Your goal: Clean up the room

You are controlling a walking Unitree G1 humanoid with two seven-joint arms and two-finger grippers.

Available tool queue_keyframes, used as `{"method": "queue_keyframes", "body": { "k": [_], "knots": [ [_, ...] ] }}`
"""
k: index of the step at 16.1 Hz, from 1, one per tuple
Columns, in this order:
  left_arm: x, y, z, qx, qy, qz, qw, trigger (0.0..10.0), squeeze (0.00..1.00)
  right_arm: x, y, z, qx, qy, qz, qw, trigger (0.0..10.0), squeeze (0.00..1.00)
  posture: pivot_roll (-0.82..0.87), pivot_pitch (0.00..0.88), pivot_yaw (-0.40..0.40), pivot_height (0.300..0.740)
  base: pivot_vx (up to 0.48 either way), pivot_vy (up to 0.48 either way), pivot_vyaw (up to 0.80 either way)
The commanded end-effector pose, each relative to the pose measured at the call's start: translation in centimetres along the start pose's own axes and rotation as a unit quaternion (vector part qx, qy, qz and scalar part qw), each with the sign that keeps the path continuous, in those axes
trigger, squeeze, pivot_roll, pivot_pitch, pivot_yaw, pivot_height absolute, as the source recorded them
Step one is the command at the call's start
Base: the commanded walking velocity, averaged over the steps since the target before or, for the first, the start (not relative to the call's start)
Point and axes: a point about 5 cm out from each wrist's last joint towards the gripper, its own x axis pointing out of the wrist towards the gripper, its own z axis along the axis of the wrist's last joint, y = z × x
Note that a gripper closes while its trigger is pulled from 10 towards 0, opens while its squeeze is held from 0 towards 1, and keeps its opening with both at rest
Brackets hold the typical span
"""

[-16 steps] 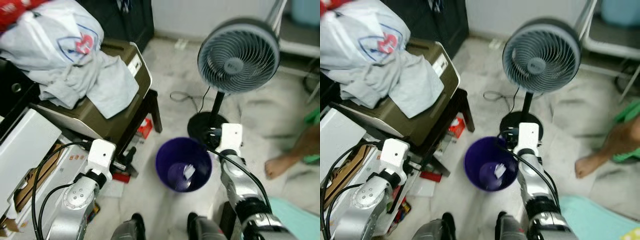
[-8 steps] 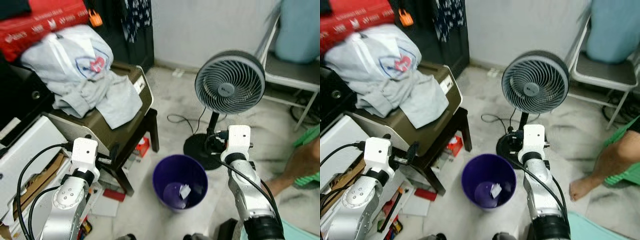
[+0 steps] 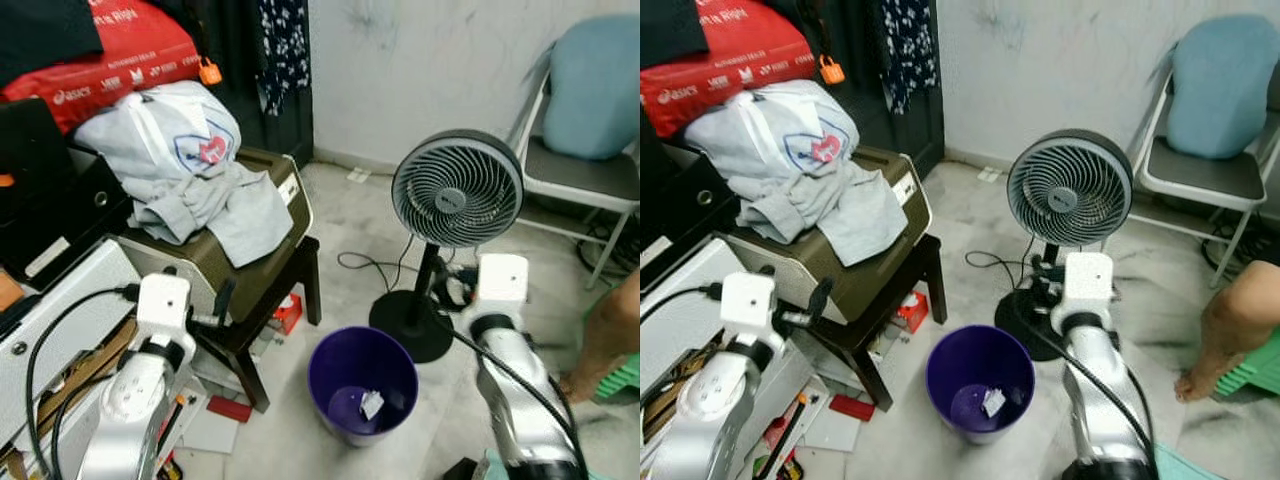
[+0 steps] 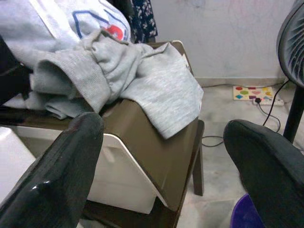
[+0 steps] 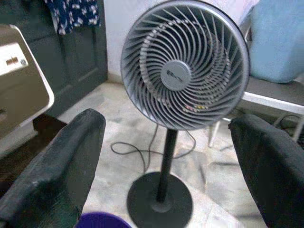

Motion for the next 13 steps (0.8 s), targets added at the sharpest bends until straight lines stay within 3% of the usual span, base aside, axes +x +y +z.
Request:
{"method": "queue_keyframes", "body": {
  "k": [1, 4, 5, 13],
  "knots": [
    [-0.2, 0.2, 0.5, 0.004, -0.007, -0.001, 1.000, 10.0, 0.00, -0.4, -0.3, 0.2, -0.002, 0.001, -0.001, 1.000, 10.0, 1.00, -0.12, 0.008, 0.049, 0.740, 0.000, 0.000, 0.00],
    [-0.4, 0.1, 0.3, 0.000, -0.004, 0.005, 1.000, 10.0, 0.00, -0.8, -0.1, 0.4, -0.010, -0.002, 0.009, 1.000, 10.0, 1.00, -0.13, 0.029, 0.045, 0.740, 0.000, 0.000, 0.00],
    [-0.5, -0.4, 0.2, -0.004, -0.002, -0.003, 1.000, 10.0, 0.00, -0.8, 0.1, 0.6, -0.015, -0.002, 0.008, 1.000, 10.0, 0.00, -0.13, 0.038, 0.041, 0.740, 0.000, 0.000, 0.00],
    [-0.9, -2.1, 0.3, -0.021, 0.003, -0.044, 0.999, 10.0, 0.00, -0.4, 0.2, 1.1, -0.004, -0.001, 0.001, 1.000, 10.0, 0.00, -0.13, 0.069, 0.043, 0.740, 0.000, 0.000, 0.00]
  ]
}}
